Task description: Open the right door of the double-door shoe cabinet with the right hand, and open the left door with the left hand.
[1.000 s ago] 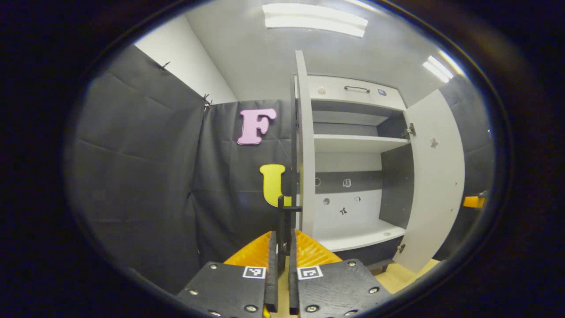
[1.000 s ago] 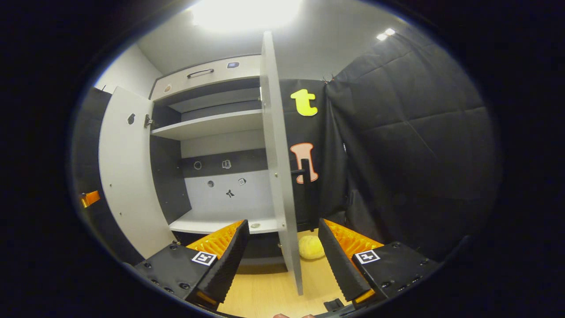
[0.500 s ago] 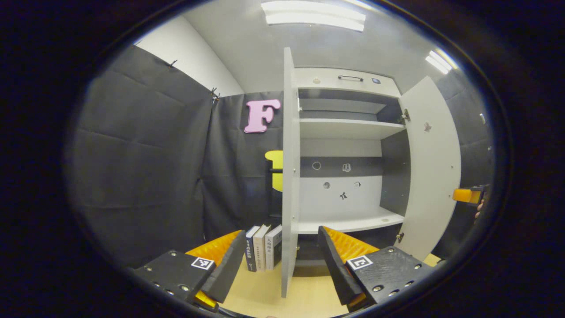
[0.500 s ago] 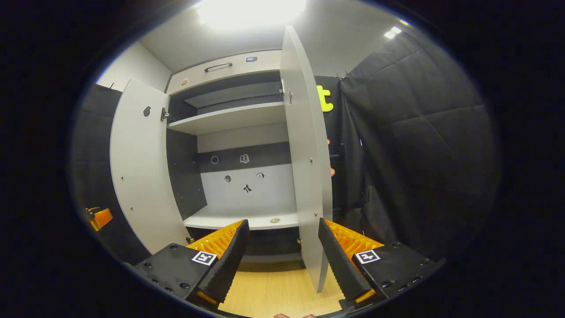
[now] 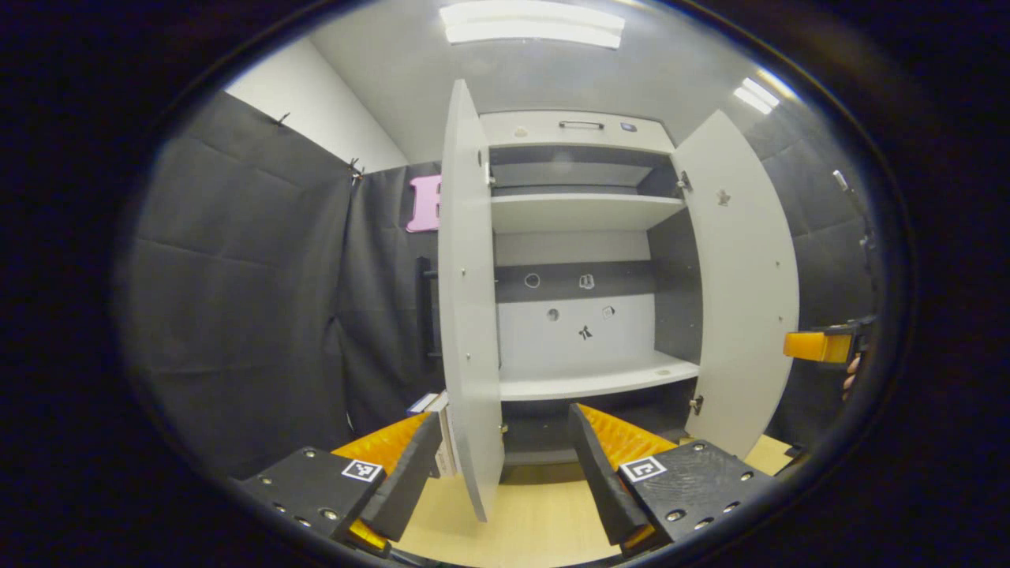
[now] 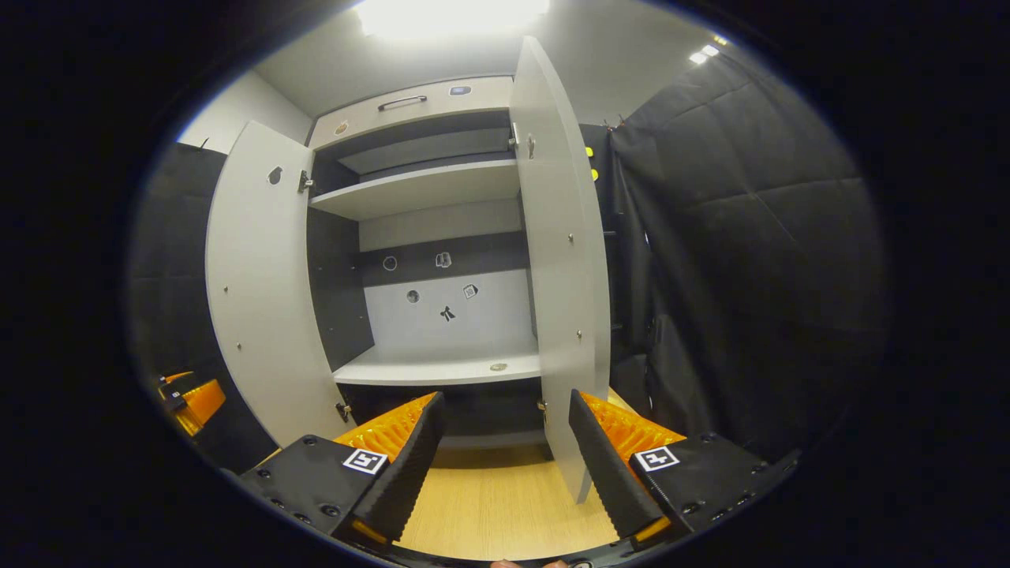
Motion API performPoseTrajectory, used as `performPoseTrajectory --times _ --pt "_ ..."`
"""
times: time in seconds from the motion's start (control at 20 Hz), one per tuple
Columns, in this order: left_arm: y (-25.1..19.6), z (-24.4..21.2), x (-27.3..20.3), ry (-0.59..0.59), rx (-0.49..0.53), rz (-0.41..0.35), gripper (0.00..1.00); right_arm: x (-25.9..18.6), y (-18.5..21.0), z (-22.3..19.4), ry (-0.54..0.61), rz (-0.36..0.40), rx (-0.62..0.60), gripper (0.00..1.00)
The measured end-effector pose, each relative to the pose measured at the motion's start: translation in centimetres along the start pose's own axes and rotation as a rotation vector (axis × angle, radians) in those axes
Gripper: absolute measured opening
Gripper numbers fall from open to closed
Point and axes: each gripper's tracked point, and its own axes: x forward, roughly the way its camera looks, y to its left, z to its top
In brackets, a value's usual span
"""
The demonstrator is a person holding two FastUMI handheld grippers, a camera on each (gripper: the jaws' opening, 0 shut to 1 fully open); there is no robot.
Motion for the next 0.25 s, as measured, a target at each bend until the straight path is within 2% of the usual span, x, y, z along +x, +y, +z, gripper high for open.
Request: performPoseTrajectory --times 0.25 --pt "-1.49 -0.75 1.05 0.016 -0.03 -0.045 0.9 0.06 -1.09 -0.81 0.016 -0.032 0.021 0.98"
